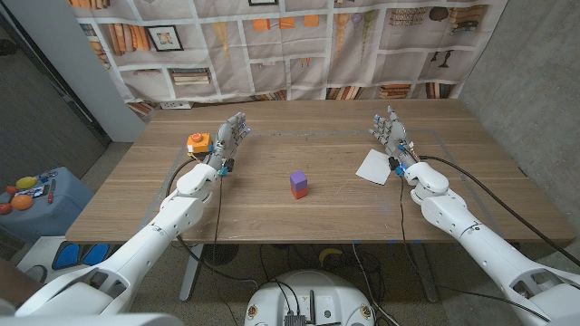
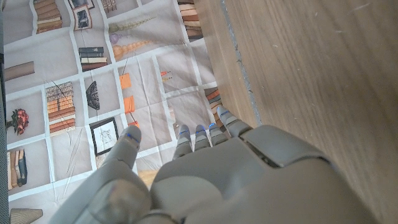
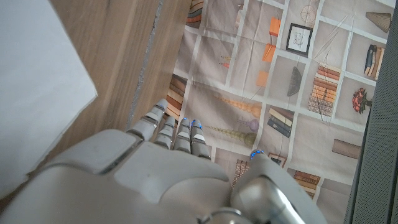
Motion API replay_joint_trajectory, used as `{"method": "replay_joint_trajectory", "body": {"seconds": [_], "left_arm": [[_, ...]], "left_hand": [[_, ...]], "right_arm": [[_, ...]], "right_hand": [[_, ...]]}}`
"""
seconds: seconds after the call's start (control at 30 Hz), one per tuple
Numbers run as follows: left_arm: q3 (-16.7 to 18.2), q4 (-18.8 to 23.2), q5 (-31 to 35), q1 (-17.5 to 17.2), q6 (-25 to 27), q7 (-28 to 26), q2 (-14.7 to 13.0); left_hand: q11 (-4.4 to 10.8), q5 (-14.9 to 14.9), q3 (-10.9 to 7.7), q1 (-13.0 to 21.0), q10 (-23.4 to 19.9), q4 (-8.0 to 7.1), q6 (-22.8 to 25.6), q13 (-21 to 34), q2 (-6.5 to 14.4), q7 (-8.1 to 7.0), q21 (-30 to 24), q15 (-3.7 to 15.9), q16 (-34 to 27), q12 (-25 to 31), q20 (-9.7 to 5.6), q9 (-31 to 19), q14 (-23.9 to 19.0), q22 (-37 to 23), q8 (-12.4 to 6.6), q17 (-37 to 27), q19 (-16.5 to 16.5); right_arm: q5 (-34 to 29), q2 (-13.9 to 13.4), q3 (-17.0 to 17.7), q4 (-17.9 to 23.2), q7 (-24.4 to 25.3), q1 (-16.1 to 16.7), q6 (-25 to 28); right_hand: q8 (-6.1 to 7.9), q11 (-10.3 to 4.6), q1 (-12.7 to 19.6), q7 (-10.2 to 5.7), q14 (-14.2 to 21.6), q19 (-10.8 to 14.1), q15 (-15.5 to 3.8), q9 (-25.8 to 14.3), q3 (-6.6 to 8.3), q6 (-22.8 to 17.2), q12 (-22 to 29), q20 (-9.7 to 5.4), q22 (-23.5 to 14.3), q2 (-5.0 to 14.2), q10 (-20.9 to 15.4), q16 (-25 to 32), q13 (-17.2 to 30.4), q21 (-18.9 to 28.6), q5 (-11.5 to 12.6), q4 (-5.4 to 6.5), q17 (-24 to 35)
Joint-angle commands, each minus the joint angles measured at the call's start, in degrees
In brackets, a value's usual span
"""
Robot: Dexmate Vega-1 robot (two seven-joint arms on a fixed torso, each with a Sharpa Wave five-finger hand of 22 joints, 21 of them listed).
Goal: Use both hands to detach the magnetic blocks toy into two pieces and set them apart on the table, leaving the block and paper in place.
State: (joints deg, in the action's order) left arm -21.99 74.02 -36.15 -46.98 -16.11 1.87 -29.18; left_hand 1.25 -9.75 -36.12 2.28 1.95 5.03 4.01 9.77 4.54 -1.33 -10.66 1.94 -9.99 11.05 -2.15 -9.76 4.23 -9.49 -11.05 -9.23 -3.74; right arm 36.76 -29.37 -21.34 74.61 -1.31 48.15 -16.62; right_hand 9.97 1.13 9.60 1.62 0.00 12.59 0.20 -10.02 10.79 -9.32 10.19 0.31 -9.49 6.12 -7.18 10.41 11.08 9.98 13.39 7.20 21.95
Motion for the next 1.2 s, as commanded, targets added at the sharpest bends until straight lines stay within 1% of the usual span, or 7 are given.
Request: {"method": "replay_joint_trajectory", "body": {"seconds": [0.03,0.2,0.4,0.63,0.77,1.03,1.2], "left_arm": [[-0.9,0.5,1.5,1.4,0.9,0.0,-0.6],[-1.0,1.3,2.2,1.6,0.9,0.9,-1.7],[-0.9,3.3,2.9,1.4,1.3,2.8,-4.6],[-0.7,5.5,3.7,0.6,0.7,4.3,-6.7],[-0.4,6.7,4.2,0.2,0.2,4.6,-7.7],[-0.1,11.4,5.9,-0.8,1.6,6.3,-12.3],[-0.1,14.7,7.6,-1.3,2.6,7.2,-15.3]], "left_hand": [[0.61,-0.3,-0.25,0.8,0.0,0.82,1.1,0.1,1.3,-0.05,-0.4,0.81,-0.3,0.3,-4.46,-0.1,-0.3,-0.1,-0.28,-0.2,-0.7],[1.60,-0.4,-0.54,2.2,-0.9,3.27,3.0,0.2,0.0,-1.09,-0.3,1.46,-0.2,0.4,-4.63,-0.1,-0.7,-0.1,-0.60,-0.3,-1.1],[3.03,-0.6,-1.07,4.0,-2.3,5.19,4.8,0.2,-1.0,-2.52,-0.1,2.50,-0.2,0.6,-4.69,-0.2,-1.1,-0.1,-0.88,-0.3,-1.3],[4.65,-0.8,-1.48,5.9,-3.3,5.98,6.1,0.2,-2.1,-4.02,-0.1,3.44,-0.2,0.7,-4.69,-0.3,-1.5,-0.1,-1.11,-0.3,-1.5],[5.45,-0.9,-1.74,7.4,-4.5,6.12,6.7,0.2,-2.9,-4.61,-0.2,4.23,-0.5,0.9,-4.80,-0.3,-2.6,0.0,-1.14,-0.3,-2.1],[6.52,-1.0,-2.11,9.6,-5.7,6.19,6.4,0.2,-3.9,-6.05,-0.1,5.27,-0.5,0.9,-4.86,-0.3,-3.6,0.0,-0.84,-0.3,-2.5],[7.06,-1.2,-2.36,10.9,-6.3,6.21,6.4,0.3,-4.6,-6.32,-0.1,4.29,-0.5,0.9,-5.46,-0.4,-4.4,0.0,-0.77,-0.3,-2.9]], "right_arm": [[-1.1,0.2,-0.3,-0.4,0.8,-0.1,-0.4],[-1.4,0.5,-0.5,-1.1,0.8,-0.5,-0.9],[-2.0,0.9,-0.7,-1.9,1.2,-1.0,-1.2],[-2.4,1.1,-0.8,-2.4,1.2,-1.4,-1.7],[-2.9,0.5,-0.9,-1.2,1.8,-1.1,-1.1],[-3.2,-0.1,-0.6,1.1,2.9,0.6,-1.2],[-3.4,-0.3,-0.6,2.0,3.4,1.7,-1.7]], "right_hand": [[0.41,-0.04,0.3,-0.05,0.2,0.4,-0.09,-0.1,0.35,-0.4,0.3,-0.25,-0.2,0.15,-0.5,0.3,0.1,0.3,0.4,-0.14,0.2],[0.44,-0.08,0.3,-0.08,0.2,0.3,-0.17,-0.1,0.41,-0.4,0.3,-0.29,-0.1,0.20,-0.5,0.4,0.0,0.3,0.5,-0.21,0.0],[0.49,-0.21,0.3,-0.08,0.3,0.3,-0.15,-0.1,0.50,-0.4,0.4,-0.37,-0.1,0.26,-0.5,0.4,-0.1,0.4,0.5,-0.32,-0.3],[0.54,-0.27,0.4,-0.18,0.3,0.4,-0.21,-0.1,0.65,-0.5,0.4,-0.52,-0.1,0.37,-0.6,0.4,-0.2,0.5,0.6,-0.49,-0.6],[0.53,-0.30,0.4,-0.34,0.3,0.4,-0.20,-0.1,0.74,-0.4,0.4,-0.54,-0.1,0.45,-0.6,0.4,-0.2,0.5,0.7,-0.57,-0.8],[0.55,-0.33,0.5,-0.42,0.3,0.4,-0.23,-0.1,0.87,-0.4,0.5,-0.61,-0.1,0.55,-0.6,0.5,-0.3,0.6,0.7,-0.69,-1.0],[0.53,-0.34,0.6,-0.48,0.3,0.4,-0.25,-0.1,0.95,-0.3,0.5,-0.64,-0.1,0.61,-0.5,0.5,-0.3,0.6,0.7,-0.77,-1.2]]}}
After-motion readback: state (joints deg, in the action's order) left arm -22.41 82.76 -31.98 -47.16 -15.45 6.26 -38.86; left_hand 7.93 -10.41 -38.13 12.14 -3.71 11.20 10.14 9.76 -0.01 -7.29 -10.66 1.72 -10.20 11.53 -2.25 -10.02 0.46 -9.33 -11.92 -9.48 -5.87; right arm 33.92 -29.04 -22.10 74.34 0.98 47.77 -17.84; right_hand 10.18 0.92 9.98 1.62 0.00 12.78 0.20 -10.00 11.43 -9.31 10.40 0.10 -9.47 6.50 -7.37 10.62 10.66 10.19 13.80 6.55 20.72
